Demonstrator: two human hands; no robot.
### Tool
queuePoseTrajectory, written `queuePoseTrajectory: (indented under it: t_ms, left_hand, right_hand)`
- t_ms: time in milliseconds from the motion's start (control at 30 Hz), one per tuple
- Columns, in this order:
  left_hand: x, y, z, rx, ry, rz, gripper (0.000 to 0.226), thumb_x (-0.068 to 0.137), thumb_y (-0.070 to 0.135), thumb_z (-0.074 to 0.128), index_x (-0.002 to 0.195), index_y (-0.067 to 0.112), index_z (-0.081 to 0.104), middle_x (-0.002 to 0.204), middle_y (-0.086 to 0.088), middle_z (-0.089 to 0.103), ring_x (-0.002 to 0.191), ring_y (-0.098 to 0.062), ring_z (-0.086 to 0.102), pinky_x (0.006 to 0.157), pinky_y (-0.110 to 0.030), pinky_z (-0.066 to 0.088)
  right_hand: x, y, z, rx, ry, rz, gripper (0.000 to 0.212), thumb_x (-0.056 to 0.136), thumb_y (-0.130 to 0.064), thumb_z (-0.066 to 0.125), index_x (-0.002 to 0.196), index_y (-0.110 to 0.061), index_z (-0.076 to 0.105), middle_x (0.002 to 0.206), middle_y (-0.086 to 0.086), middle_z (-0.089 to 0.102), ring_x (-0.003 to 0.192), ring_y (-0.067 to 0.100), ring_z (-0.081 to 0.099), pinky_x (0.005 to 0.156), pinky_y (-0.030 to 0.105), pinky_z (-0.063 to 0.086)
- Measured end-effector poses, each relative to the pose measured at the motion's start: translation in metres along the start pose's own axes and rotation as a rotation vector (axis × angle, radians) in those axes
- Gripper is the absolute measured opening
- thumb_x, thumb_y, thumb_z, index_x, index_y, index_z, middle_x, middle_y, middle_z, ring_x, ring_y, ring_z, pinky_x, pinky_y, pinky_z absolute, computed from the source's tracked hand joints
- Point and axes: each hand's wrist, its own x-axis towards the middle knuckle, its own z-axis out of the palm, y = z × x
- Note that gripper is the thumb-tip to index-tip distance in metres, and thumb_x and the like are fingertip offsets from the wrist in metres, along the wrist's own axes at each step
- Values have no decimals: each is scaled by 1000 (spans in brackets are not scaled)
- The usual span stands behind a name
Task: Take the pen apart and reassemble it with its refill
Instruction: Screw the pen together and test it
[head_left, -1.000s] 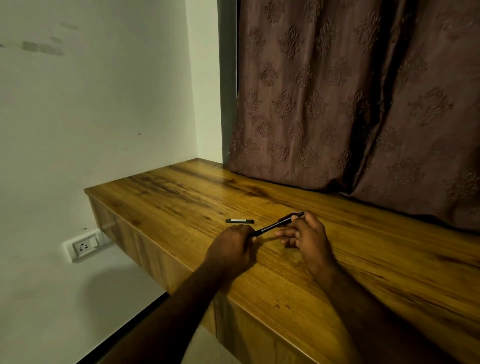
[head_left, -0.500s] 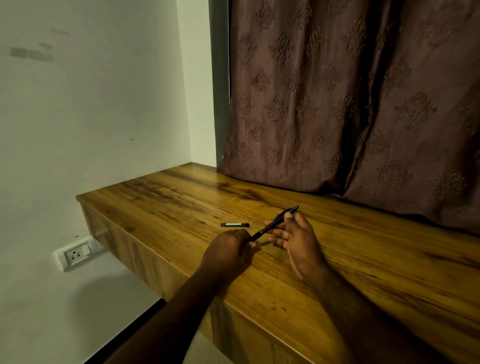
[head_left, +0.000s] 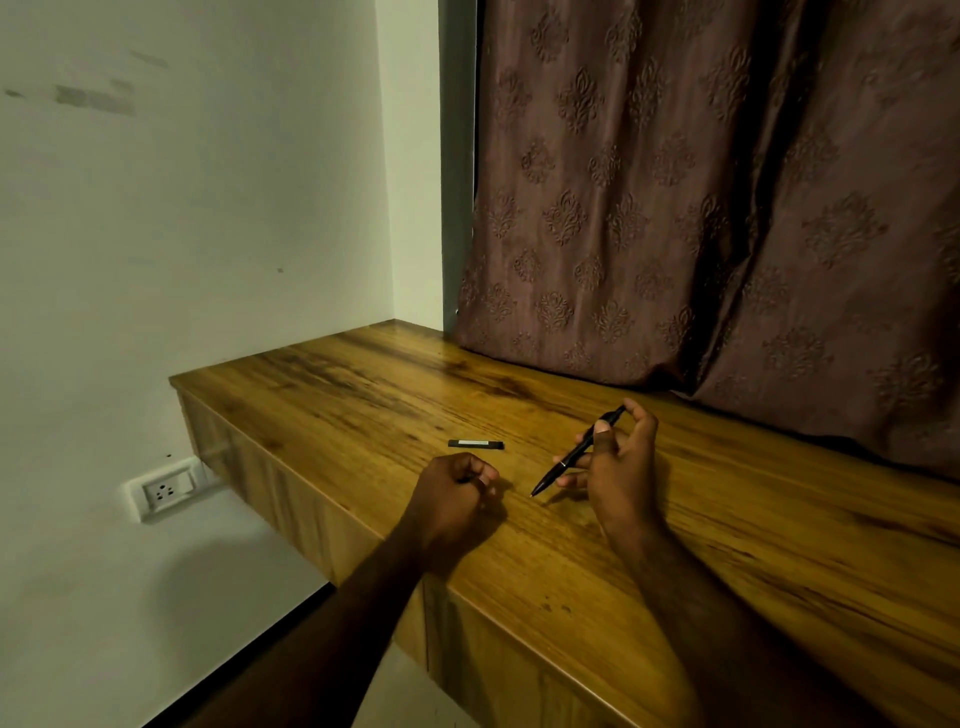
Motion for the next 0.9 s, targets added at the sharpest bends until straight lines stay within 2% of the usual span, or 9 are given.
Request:
queuePoseTrajectory:
  t_ms: [100, 200, 333, 433, 500, 567, 667, 733, 900]
  left_hand:
    - [-6, 4, 6, 28, 12, 5, 22, 84, -20, 40, 81, -6, 58, 62, -14, 52, 47, -11, 45, 51, -25, 39]
    - [0, 6, 5, -10, 43, -51, 25, 81, -21, 36, 81, -6, 57, 60, -14, 51, 47, -13, 45, 49, -24, 40]
    - [6, 9, 6, -125, 49, -267, 25, 86, 1, 34, 69, 3, 52, 57, -5, 53, 44, -11, 50, 43, -17, 41]
    - [8, 9, 10, 240, 209, -95, 24, 89, 0, 39, 76, 4, 59, 60, -4, 58, 51, -15, 55, 46, -21, 46]
    - [7, 10, 12, 341, 203, -8, 25, 90, 1, 43, 76, 0, 64, 61, -8, 58, 54, -18, 54, 47, -22, 44]
    - [6, 10, 12, 353, 191, 17, 27, 92, 4, 43, 75, 0, 63, 61, -8, 57, 51, -15, 53, 46, -22, 43]
    - [-1, 11, 15, 180, 135, -4, 30, 98, 9, 42, 75, -1, 58, 54, -4, 53, 40, -7, 49, 38, -16, 39]
    - [-1, 9, 16, 253, 107, 46, 38, 100, 23, 44, 75, 0, 60, 57, -4, 55, 43, -7, 50, 40, -17, 40]
    - [-5, 9, 16, 319, 79, 144, 64, 98, 43, 39, 89, -16, 62, 67, -14, 58, 45, -5, 53, 42, -15, 42]
  right_hand:
    - [2, 2, 0, -11, -11, -11, 56, 97, -9, 49, 141, -33, 24, 110, 12, 59, 61, 19, 72, 45, 29, 54]
    - [4, 7, -1, -69, -45, 3, 74, 91, -3, 59, 143, -39, 20, 120, 16, 56, 60, 20, 68, 52, 32, 55]
    - [4, 8, 0, -96, -65, -37, 81, 90, 0, 60, 147, -38, 17, 113, 16, 61, 64, 21, 68, 51, 28, 53]
    - [5, 7, -2, -94, -53, -63, 79, 89, 2, 60, 147, -36, 22, 105, 13, 63, 71, 23, 71, 55, 32, 56]
    - [6, 7, -3, -96, -47, -81, 73, 89, 3, 60, 144, -33, 28, 98, 14, 64, 69, 22, 71, 53, 31, 54]
    - [9, 6, -4, -97, -41, -94, 69, 88, 4, 59, 141, -29, 32, 91, 16, 65, 66, 20, 69, 51, 28, 52]
    - [12, 6, -6, -113, -34, -111, 68, 87, 4, 61, 140, -29, 34, 89, 21, 66, 57, 17, 65, 45, 22, 48]
    - [12, 6, -7, -124, -32, -120, 72, 87, 2, 62, 143, -29, 31, 89, 22, 67, 53, 13, 64, 43, 18, 46]
    - [8, 6, -7, -100, -50, -142, 74, 89, 3, 59, 146, -31, 27, 83, 13, 66, 65, 18, 68, 52, 25, 52]
